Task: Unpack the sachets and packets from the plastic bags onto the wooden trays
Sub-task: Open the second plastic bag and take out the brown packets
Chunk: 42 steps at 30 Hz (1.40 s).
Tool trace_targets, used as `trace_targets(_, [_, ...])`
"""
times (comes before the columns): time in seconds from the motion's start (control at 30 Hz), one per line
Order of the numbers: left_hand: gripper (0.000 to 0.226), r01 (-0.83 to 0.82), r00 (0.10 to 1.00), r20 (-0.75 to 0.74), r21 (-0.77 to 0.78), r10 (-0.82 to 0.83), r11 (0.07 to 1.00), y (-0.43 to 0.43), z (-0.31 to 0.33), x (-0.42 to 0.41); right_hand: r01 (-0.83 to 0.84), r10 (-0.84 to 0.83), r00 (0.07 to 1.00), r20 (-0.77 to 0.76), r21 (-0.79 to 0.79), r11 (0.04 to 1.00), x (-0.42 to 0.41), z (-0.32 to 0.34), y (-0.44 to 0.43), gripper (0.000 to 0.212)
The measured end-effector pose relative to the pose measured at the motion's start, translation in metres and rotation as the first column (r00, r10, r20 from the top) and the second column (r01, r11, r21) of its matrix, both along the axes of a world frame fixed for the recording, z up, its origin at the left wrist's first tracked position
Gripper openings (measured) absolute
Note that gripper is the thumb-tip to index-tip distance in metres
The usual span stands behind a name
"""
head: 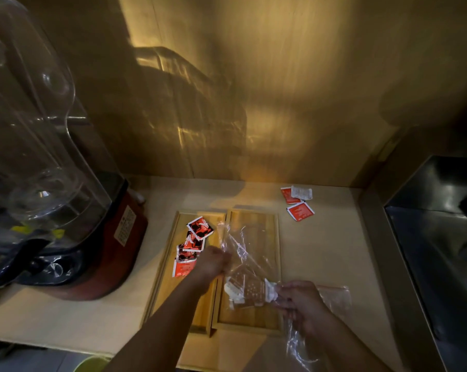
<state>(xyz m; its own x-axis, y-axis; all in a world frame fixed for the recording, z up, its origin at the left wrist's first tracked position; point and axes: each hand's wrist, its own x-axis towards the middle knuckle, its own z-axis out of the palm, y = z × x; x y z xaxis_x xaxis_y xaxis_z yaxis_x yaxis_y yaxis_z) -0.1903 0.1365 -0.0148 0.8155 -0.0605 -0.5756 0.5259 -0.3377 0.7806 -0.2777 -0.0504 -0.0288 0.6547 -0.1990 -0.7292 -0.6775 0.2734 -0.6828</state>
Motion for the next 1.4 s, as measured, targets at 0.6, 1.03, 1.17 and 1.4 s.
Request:
trace_targets(0.6, [0.027,0.067,0.981,0.14,0.407,-0.134,0.911,-0.009,-0.005,-0.075,-0.005,0.006,1.0,-0.019,0.04,0.999,0.0,0.018,0.008,0.012])
trace_targets(1.03, [0.017,-0.002,0.999,0.046,-0.082,0.005,0.997,0.02,0.076,-0.047,-0.215,0.21,0.974,0.09,0.041,0.976,0.018,0.069,-0.004,0.025])
trace_targets(1.17, [0.008,-0.015,0.974,-0.224,-0.19,-0.028,0.982,0.026,0.06,-0.055,-0.26,0.265,0.964,-0.031,0.109,0.959,0.004,0.057,-0.006,0.023])
trace_targets(1.4, [0.039,-0.144,0.906,-0.419,-0.184,0.055,0.972,0.015,0.034,-0.064,-0.175,0.196,0.976,-0.095,0.195,0.965,-0.002,0.049,0.001,0.026])
